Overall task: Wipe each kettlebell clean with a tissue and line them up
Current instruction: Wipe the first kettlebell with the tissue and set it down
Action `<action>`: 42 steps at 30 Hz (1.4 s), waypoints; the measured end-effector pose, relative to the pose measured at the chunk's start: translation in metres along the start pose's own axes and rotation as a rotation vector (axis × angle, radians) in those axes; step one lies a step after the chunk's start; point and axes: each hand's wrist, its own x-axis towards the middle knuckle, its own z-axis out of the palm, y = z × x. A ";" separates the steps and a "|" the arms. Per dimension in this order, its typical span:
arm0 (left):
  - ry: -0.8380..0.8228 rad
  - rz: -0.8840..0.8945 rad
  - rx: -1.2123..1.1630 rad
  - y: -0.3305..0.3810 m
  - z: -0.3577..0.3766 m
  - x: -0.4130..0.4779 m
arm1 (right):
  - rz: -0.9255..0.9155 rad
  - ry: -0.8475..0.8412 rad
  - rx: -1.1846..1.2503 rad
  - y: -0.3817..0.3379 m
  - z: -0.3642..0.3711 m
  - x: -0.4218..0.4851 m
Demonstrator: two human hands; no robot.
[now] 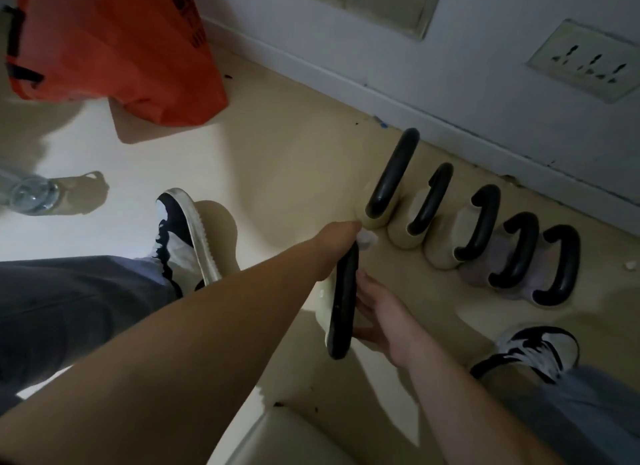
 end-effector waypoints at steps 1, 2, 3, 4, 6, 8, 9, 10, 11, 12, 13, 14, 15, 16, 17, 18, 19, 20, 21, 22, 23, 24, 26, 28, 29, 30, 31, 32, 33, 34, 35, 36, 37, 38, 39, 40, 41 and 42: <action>0.012 0.017 0.001 -0.004 0.001 -0.001 | 0.010 0.004 -0.002 0.000 -0.001 0.000; 0.031 0.049 0.041 -0.009 0.002 -0.004 | 0.016 0.005 0.010 0.000 -0.001 -0.001; 0.056 0.110 0.096 -0.015 0.003 -0.008 | 0.020 0.006 0.025 0.000 -0.002 -0.001; 0.076 0.200 0.146 -0.022 0.005 -0.015 | 0.020 0.008 0.039 0.001 -0.003 -0.001; 0.070 0.458 0.266 -0.041 0.008 -0.036 | 0.012 0.022 0.073 0.001 -0.002 0.000; 0.047 0.685 0.525 -0.061 0.010 -0.056 | 0.012 0.039 0.090 -0.001 0.000 -0.002; 0.060 0.734 0.657 -0.074 0.011 -0.062 | 0.021 0.057 0.094 0.000 0.002 -0.003; 0.095 0.764 0.735 -0.085 0.011 -0.069 | 0.028 0.080 0.098 0.000 0.003 -0.005; 0.135 0.799 0.801 -0.097 0.010 -0.072 | 0.033 0.094 0.106 0.001 0.005 -0.007; 0.168 0.834 0.902 -0.108 0.011 -0.077 | 0.035 0.100 0.120 0.002 0.006 -0.009; 0.200 0.863 1.034 -0.118 0.012 -0.082 | 0.040 0.096 0.143 0.004 0.006 -0.009; 0.223 0.871 1.168 -0.129 0.013 -0.087 | 0.043 0.093 0.174 0.007 0.006 -0.009; 0.246 0.872 1.257 -0.137 0.015 -0.095 | 0.040 0.096 0.201 0.008 0.006 -0.011; 0.268 0.888 1.311 -0.145 0.015 -0.099 | 0.045 0.097 0.228 0.009 0.006 -0.011; 0.280 0.921 1.344 -0.152 0.014 -0.101 | 0.061 0.087 0.241 0.009 0.007 -0.011; 0.266 0.950 1.364 -0.158 0.012 -0.105 | 0.073 0.079 0.244 0.009 0.007 -0.012; 0.238 0.977 1.380 -0.162 0.007 -0.108 | 0.077 0.087 0.251 0.010 0.009 -0.011; 0.184 1.008 1.399 -0.166 0.001 -0.110 | 0.079 0.100 0.255 0.011 0.010 -0.012; 0.114 1.035 1.435 -0.171 -0.005 -0.111 | 0.087 0.122 0.236 0.011 0.012 -0.012; 0.029 1.042 1.496 -0.180 -0.011 -0.110 | 0.087 0.145 0.219 0.013 0.014 -0.012; -0.064 1.030 1.562 -0.191 -0.016 -0.110 | 0.073 0.175 0.197 0.016 0.015 -0.012; -0.145 0.978 1.571 -0.200 -0.019 -0.111 | 0.058 0.187 0.178 0.020 0.016 -0.011; -0.174 0.881 1.489 -0.212 -0.025 -0.112 | 0.036 0.176 0.111 0.021 0.023 -0.021; -0.081 0.855 1.340 -0.207 -0.029 -0.114 | 0.032 0.164 0.086 0.020 0.026 -0.026; -0.040 0.889 1.325 -0.203 -0.030 -0.117 | 0.034 0.174 0.074 0.019 0.027 -0.028; 0.009 0.884 1.328 -0.194 -0.030 -0.124 | 0.038 0.177 0.077 0.019 0.027 -0.028; 0.083 0.793 1.278 -0.190 -0.033 -0.126 | 0.031 0.181 0.092 0.018 0.028 -0.030; 0.169 0.623 1.167 -0.187 -0.036 -0.125 | 0.019 0.189 0.104 0.017 0.028 -0.032; 0.261 0.423 1.039 -0.184 -0.040 -0.122 | 0.007 0.203 0.123 0.018 0.027 -0.031; 0.379 0.265 0.883 -0.180 -0.044 -0.115 | -0.001 0.221 0.136 0.019 0.025 -0.028; 0.463 0.150 0.684 -0.174 -0.045 -0.110 | 0.002 0.228 0.141 0.020 0.022 -0.028; 0.494 0.101 0.504 -0.166 -0.042 -0.106 | 0.016 0.228 0.131 0.022 0.019 -0.027; 0.482 0.111 0.389 -0.153 -0.036 -0.105 | 0.032 0.217 0.128 0.024 0.017 -0.026; 0.425 0.152 0.339 -0.139 -0.028 -0.104 | 0.047 0.201 0.122 0.026 0.015 -0.026; 0.349 0.189 0.304 -0.124 -0.017 -0.107 | 0.052 0.190 0.113 0.028 0.015 -0.027; 0.269 0.230 0.267 -0.111 -0.005 -0.111 | 0.053 0.188 0.099 0.028 0.014 -0.030; 0.197 0.270 0.240 -0.106 0.005 -0.112 | 0.053 0.187 0.101 0.028 0.013 -0.030; 0.167 0.295 0.236 -0.105 0.013 -0.112 | 0.054 0.192 0.095 0.029 0.013 -0.030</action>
